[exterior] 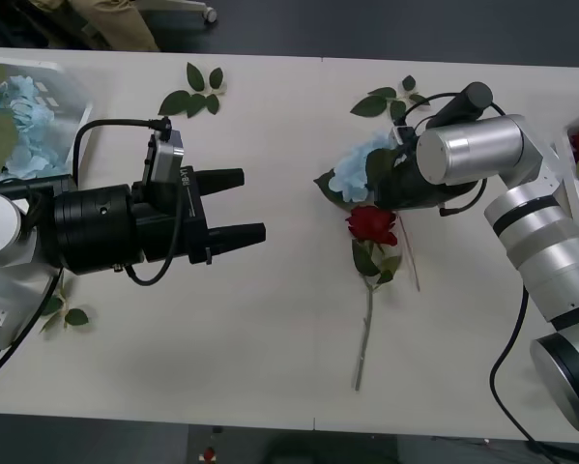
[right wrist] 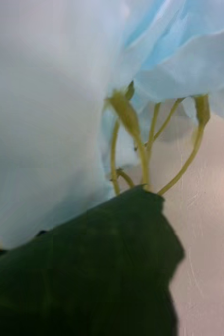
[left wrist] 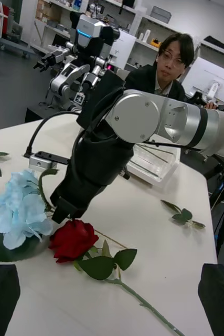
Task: Put the red flowers into the right box and the blue flowers into the left box
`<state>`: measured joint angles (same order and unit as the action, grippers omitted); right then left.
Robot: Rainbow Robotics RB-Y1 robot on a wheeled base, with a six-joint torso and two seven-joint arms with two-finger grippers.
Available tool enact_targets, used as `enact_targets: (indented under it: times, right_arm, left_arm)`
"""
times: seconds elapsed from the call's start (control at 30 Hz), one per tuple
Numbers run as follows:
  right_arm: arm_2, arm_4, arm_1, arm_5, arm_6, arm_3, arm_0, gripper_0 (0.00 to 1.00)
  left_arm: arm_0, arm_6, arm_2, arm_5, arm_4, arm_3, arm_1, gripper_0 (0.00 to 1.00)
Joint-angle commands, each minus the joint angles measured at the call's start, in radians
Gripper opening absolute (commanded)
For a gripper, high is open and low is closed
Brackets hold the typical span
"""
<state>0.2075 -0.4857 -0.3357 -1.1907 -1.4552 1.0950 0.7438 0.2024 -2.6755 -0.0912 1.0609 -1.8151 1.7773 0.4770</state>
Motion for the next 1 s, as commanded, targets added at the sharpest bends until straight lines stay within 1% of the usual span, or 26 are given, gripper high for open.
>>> enact_targets:
  times: [0.03, 0.1, 0.27, 0.43, 0.6, 0.7, 0.8, 1.0]
  right_arm:
    - [-0.014, -0.004, -0.005, 0.011, -0.057, 0.003, 0.025, 0.02]
    - [-0.016, -0.004, -0.005, 0.02, -0.06, -0.003, 0.025, 0.0]
    - [-0.019, -0.005, -0.005, 0.036, -0.071, -0.014, 0.025, 0.0]
    - [-0.051, -0.005, -0.009, 0.036, -0.085, -0.014, 0.028, 0.0]
    - [-0.115, -0.019, -0.02, 0.034, -0.142, -0.006, 0.035, 0.0]
    - [-0.201, -0.031, -0.022, 0.033, -0.238, -0.004, 0.037, 0.0]
    - [-0.263, -0.099, -0.043, 0.028, -0.317, -0.004, 0.037, 0.0]
    - [-0.321, -0.237, -0.117, 0.02, -0.453, -0.004, 0.037, 0.0]
  left_arm:
    - [0.011, -0.03, 0.021, -0.004, -0.015, 0.019, -0.014, 1.0]
    - [0.011, -0.03, 0.021, -0.004, -0.015, 0.019, -0.014, 1.0]
    - [0.011, -0.03, 0.021, -0.004, -0.015, 0.019, -0.014, 1.0]
    - [0.011, -0.03, 0.021, -0.004, -0.015, 0.019, -0.014, 1.0]
    - [0.011, -0.03, 0.021, -0.004, -0.015, 0.019, -0.014, 1.0]
    - [0.011, -0.03, 0.021, -0.004, -0.015, 0.019, -0.014, 1.0]
    - [0.011, -0.03, 0.021, -0.004, -0.015, 0.019, -0.014, 1.0]
    - [0.011, -0.03, 0.021, -0.004, -0.015, 0.019, -0.014, 1.0]
